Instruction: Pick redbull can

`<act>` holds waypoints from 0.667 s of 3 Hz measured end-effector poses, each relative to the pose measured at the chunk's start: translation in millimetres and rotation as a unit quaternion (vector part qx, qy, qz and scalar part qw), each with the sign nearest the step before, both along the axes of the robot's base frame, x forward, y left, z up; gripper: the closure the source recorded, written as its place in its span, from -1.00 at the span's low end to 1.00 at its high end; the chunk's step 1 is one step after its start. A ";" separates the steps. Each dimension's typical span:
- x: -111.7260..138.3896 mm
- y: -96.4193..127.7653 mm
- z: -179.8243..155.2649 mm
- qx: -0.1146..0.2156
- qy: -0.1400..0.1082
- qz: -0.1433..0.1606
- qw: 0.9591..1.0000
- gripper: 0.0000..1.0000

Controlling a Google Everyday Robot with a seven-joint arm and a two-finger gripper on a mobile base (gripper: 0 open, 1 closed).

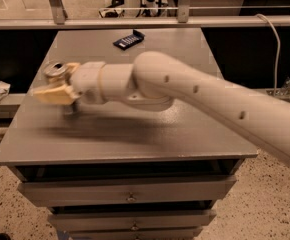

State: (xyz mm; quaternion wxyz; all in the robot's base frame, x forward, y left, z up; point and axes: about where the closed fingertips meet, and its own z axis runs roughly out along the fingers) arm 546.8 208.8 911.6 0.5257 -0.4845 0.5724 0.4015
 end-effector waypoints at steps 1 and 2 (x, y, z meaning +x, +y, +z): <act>36.1 -89.9 46.4 0.017 -0.037 -0.062 0.997 1.00; 49.6 -122.0 69.2 0.025 -0.053 -0.086 0.995 1.00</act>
Offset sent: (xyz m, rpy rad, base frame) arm 0.0346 -0.0858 0.0443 0.0321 -0.0700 -0.1181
